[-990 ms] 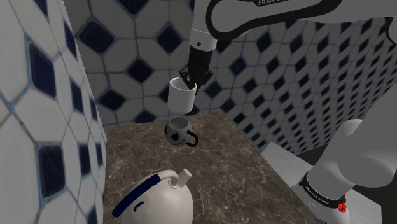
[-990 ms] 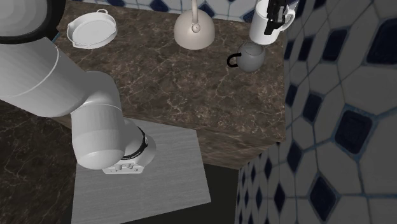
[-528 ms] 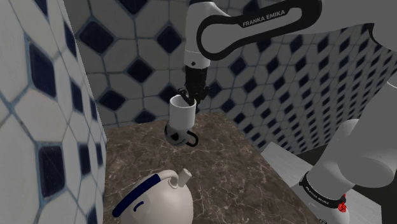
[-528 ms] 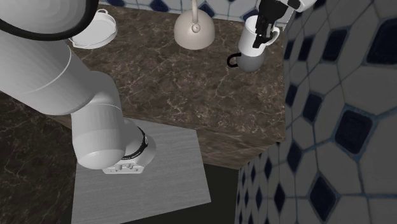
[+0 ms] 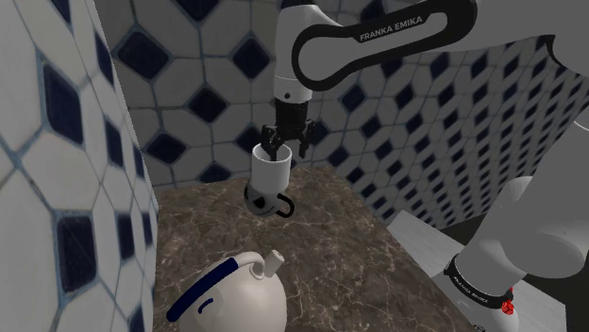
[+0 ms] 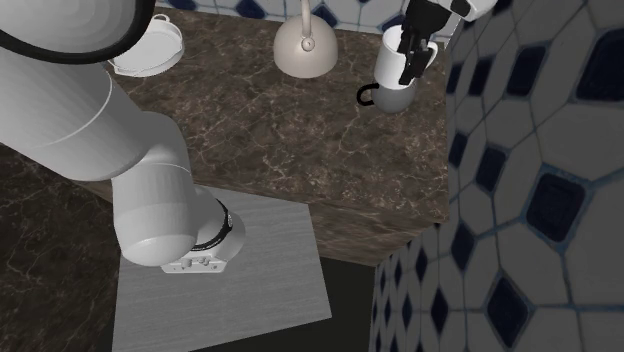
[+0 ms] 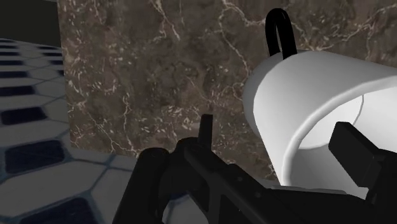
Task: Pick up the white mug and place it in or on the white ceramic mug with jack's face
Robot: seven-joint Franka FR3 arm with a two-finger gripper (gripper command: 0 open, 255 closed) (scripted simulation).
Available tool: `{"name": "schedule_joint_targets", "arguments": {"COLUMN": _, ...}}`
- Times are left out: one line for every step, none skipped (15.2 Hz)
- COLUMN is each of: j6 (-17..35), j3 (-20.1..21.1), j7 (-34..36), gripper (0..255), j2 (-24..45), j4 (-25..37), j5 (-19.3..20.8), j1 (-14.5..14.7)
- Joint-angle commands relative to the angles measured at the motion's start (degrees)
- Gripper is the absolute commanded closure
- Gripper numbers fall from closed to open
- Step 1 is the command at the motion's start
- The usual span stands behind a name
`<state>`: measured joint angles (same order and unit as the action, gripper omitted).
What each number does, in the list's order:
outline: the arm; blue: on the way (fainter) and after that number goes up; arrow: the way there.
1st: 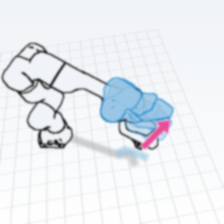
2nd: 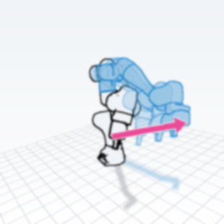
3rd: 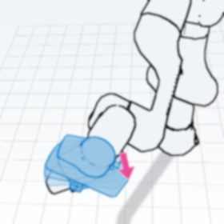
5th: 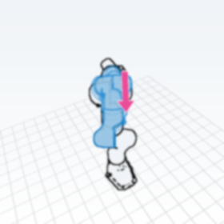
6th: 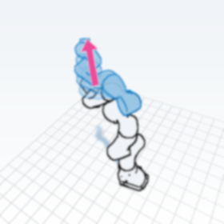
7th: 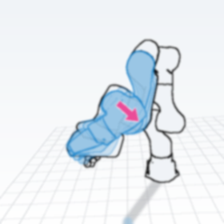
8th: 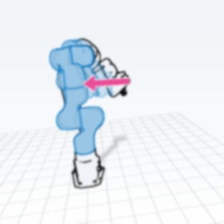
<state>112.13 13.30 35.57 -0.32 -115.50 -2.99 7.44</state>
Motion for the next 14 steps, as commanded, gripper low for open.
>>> {"name": "schedule_joint_targets", "arguments": {"j6": -0.01, "j3": 0.00, "j7": 0.00, "gripper": 0, "j2": 0.00, "j4": -0.01, "j5": 0.00, "j1": 0.00}}
{"name": "schedule_joint_targets", "arguments": {"j6": -0.01, "j3": -0.02, "j7": -0.02, "gripper": 0, "j2": 0.14, "j4": 0.12, "j5": 0.03, "j1": -0.02}}
{"name": "schedule_joint_targets", "arguments": {"j6": -1.90, "j3": -0.07, "j7": -0.06, "gripper": 0, "j2": -0.23, "j4": 1.65, "j5": -0.01, "j1": -0.07}}
{"name": "schedule_joint_targets", "arguments": {"j6": -3.80, "j3": -0.13, "j7": -0.09, "gripper": 0, "j2": -0.53, "j4": 3.25, "j5": -0.04, "j1": -0.13}}
{"name": "schedule_joint_targets", "arguments": {"j6": -5.70, "j3": -0.18, "j7": -0.11, "gripper": 0, "j2": -0.75, "j4": 4.94, "j5": -0.06, "j1": -0.18}}
{"name": "schedule_joint_targets", "arguments": {"j6": -7.20, "j3": -0.23, "j7": -0.11, "gripper": 0, "j2": -0.87, "j4": 6.32, "j5": -0.06, "j1": -0.22}}
{"name": "schedule_joint_targets", "arguments": {"j6": -7.20, "j3": -0.23, "j7": -0.11, "gripper": 0, "j2": -0.87, "j4": 6.32, "j5": -0.06, "j1": -0.22}}
{"name": "schedule_joint_targets", "arguments": {"j6": -7.20, "j3": -0.22, "j7": -0.11, "gripper": 0, "j2": -0.88, "j4": 6.31, "j5": -0.06, "j1": -0.22}}
{"name": "schedule_joint_targets", "arguments": {"j6": -7.20, "j3": -0.22, "j7": -0.11, "gripper": 0, "j2": -0.88, "j4": 6.31, "j5": -0.06, "j1": -0.23}}
{"name": "schedule_joint_targets", "arguments": {"j6": -7.20, "j3": -0.22, "j7": -0.11, "gripper": 0, "j2": -0.87, "j4": 6.32, "j5": -0.06, "j1": -0.23}}
{"name": "schedule_joint_targets", "arguments": {"j6": -7.20, "j3": -0.22, "j7": -0.11, "gripper": 0, "j2": -0.87, "j4": 6.32, "j5": -0.06, "j1": -0.23}}
{"name": "schedule_joint_targets", "arguments": {"j6": -7.20, "j3": -0.22, "j7": -0.11, "gripper": 0, "j2": -0.87, "j4": 6.32, "j5": -0.06, "j1": -0.23}}
{"name": "schedule_joint_targets", "arguments": {"j6": -7.20, "j3": -0.22, "j7": -0.11, "gripper": 0, "j2": -0.87, "j4": 6.32, "j5": -0.06, "j1": -0.22}}
{"name": "schedule_joint_targets", "arguments": {"j6": -7.20, "j3": -0.22, "j7": -0.11, "gripper": 0, "j2": -0.87, "j4": 6.32, "j5": -0.06, "j1": -0.23}}
